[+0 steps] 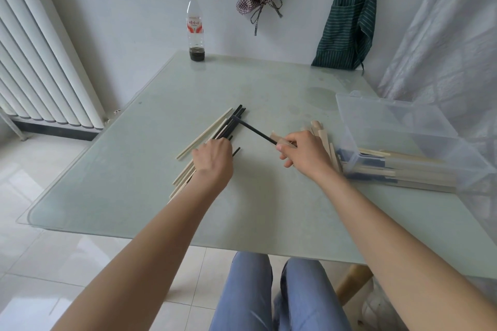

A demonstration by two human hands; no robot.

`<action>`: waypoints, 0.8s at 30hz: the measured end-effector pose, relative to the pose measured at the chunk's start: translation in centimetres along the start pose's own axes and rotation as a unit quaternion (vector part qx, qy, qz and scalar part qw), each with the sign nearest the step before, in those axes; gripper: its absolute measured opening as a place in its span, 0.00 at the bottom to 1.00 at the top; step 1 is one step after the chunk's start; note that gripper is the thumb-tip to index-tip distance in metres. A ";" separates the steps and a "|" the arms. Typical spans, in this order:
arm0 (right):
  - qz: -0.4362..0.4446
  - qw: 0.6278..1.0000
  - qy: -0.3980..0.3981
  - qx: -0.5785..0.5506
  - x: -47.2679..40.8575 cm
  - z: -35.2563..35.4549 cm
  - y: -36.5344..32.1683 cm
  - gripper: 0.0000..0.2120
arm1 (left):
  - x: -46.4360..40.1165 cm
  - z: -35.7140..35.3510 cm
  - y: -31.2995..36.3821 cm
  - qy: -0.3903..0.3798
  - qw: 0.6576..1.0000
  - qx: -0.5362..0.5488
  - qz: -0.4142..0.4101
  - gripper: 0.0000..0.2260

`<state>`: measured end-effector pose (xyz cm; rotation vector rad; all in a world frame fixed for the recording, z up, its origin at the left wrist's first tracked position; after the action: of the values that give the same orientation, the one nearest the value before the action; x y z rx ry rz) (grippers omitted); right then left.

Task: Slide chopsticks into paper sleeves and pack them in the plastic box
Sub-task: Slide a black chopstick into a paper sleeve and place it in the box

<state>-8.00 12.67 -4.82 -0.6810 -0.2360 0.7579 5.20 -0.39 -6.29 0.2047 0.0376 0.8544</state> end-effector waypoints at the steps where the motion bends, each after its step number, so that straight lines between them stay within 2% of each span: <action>1: -0.001 1.000 0.000 -0.001 0.0 0.1 0.0 0.10 | 0.0 0.0 0.0 -0.002 1.000 -0.002 -0.002 0.16; 6: -0.001 1.000 0.003 -0.009 0.1 0.3 0.1 0.09 | 0.3 -0.1 0.0 0.006 0.999 0.037 0.005 0.15; 9: -0.003 1.000 0.010 -0.013 0.2 0.5 0.2 0.09 | 0.4 0.6 0.5 0.033 0.995 0.097 0.008 0.04; 12: -0.008 1.000 0.019 -0.016 0.1 0.6 0.4 0.11 | 0.6 1.6 1.0 0.056 0.990 0.130 0.009 0.05; 14: -0.010 0.999 0.018 -0.033 0.0 0.7 0.5 0.12 | 0.6 1.9 1.7 0.070 0.989 0.129 -0.025 0.03; 16: -0.013 0.998 0.006 -0.065 -0.1 0.7 0.5 0.10 | 0.7 2.3 2.4 0.087 0.982 0.154 -0.070 0.06; 20: -0.024 0.991 -0.013 -0.133 0.4 1.0 0.5 0.09 | 1.5 3.6 3.7 0.150 0.955 0.205 -0.156 0.05; 24: -0.020 0.988 -0.054 -0.144 0.8 0.8 0.6 0.03 | 2.1 4.1 4.7 0.180 0.943 0.177 -0.218 0.05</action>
<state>-8.13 13.97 -4.59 -0.9063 -0.4634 0.7298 3.52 3.52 -1.26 0.3585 0.5645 0.4258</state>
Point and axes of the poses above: each hand's wrist, its own x-axis away from the middle knuckle, its own z-axis out of the back of the hand, y = z × x, the point moved 7 cm from there along -x, towards the middle knuckle, and after that the axes turned 2 degrees about -y, right-handed, at the moved point
